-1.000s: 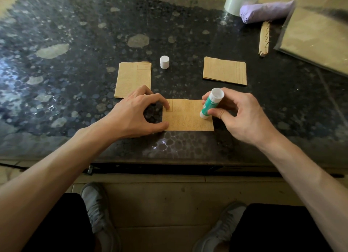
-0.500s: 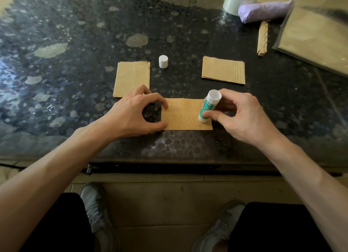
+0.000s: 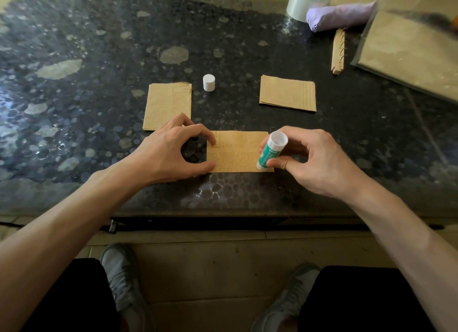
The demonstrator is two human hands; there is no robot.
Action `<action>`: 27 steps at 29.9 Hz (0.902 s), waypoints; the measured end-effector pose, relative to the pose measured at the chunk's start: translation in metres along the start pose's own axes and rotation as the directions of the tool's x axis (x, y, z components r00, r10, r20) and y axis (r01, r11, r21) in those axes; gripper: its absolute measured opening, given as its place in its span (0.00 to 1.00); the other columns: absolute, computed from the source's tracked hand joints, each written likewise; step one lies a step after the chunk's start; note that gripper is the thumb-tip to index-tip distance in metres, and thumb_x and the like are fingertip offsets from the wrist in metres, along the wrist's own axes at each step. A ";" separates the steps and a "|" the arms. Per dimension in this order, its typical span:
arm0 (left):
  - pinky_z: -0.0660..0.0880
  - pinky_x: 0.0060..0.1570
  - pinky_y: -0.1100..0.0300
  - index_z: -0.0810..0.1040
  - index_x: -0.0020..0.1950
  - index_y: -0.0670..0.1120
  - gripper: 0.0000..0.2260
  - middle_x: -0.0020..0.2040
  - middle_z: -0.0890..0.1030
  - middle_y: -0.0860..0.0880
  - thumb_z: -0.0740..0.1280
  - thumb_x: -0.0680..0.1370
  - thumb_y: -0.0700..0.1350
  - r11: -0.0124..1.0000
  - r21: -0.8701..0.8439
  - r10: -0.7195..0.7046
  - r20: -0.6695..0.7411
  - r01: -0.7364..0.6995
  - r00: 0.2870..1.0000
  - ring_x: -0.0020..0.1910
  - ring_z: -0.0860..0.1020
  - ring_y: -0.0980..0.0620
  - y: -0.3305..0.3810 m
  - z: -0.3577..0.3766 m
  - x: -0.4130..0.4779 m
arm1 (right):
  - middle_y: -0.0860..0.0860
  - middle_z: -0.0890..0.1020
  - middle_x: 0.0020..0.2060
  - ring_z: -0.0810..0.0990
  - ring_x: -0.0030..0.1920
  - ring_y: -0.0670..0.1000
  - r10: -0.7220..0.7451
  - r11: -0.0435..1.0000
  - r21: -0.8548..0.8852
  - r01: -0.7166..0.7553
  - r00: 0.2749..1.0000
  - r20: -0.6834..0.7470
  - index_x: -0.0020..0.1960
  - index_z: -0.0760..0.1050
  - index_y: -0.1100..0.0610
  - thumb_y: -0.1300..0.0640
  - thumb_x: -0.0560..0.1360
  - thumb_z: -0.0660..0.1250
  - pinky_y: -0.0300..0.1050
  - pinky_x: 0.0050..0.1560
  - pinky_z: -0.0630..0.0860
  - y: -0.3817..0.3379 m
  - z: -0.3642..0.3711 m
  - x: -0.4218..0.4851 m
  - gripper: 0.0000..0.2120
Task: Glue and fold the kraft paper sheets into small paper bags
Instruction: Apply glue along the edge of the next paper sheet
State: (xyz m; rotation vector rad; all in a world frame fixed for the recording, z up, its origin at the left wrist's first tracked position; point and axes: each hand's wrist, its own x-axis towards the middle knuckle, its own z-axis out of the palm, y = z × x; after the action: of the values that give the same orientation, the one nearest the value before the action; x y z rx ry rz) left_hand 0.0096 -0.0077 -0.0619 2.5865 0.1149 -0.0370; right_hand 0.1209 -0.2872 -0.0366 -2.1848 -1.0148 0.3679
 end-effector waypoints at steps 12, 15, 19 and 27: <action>0.78 0.58 0.45 0.76 0.61 0.64 0.22 0.59 0.69 0.55 0.72 0.68 0.66 1.000 -0.008 -0.005 0.017 0.005 1.000 0.57 0.72 0.56 0.001 -0.001 0.001 | 0.41 0.85 0.54 0.83 0.60 0.42 -0.018 0.997 0.074 0.015 0.999 0.041 0.58 0.81 0.49 0.61 0.77 0.74 0.47 0.64 0.80 0.003 -0.007 -0.010 0.12; 0.78 0.58 0.46 0.76 0.60 0.64 0.22 0.59 0.69 0.55 0.73 0.68 0.65 1.000 -0.009 -0.007 0.012 0.007 1.000 0.57 0.72 0.56 0.001 -0.001 0.001 | 0.43 0.86 0.54 0.84 0.59 0.43 0.024 0.985 0.173 -0.015 0.998 -0.055 0.60 0.82 0.52 0.58 0.78 0.74 0.43 0.61 0.81 0.004 -0.007 -0.010 0.12; 0.78 0.58 0.46 0.76 0.61 0.64 0.22 0.59 0.69 0.55 0.72 0.68 0.65 1.000 -0.007 -0.006 0.023 0.006 1.000 0.57 0.72 0.55 0.002 -0.001 0.001 | 0.49 0.86 0.55 0.85 0.59 0.47 0.072 0.927 0.373 0.036 0.959 -0.273 0.62 0.80 0.58 0.59 0.79 0.72 0.41 0.59 0.81 0.003 -0.005 -0.005 0.13; 0.78 0.58 0.46 0.76 0.60 0.64 0.22 0.59 0.69 0.56 0.72 0.68 0.66 1.000 -0.013 -0.012 0.013 0.012 1.000 0.57 0.71 0.57 0.002 -0.001 0.001 | 0.49 0.85 0.58 0.84 0.61 0.46 0.016 0.968 0.246 0.057 0.959 -0.284 0.67 0.78 0.59 0.61 0.79 0.73 0.47 0.62 0.81 0.010 0.004 0.004 0.17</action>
State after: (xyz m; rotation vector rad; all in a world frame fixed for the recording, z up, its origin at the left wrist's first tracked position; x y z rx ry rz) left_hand 0.0106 -0.0085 -0.0598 2.5725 0.1261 -0.0571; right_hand 0.1274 -0.2871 -0.0464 -1.9281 -0.7843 0.1552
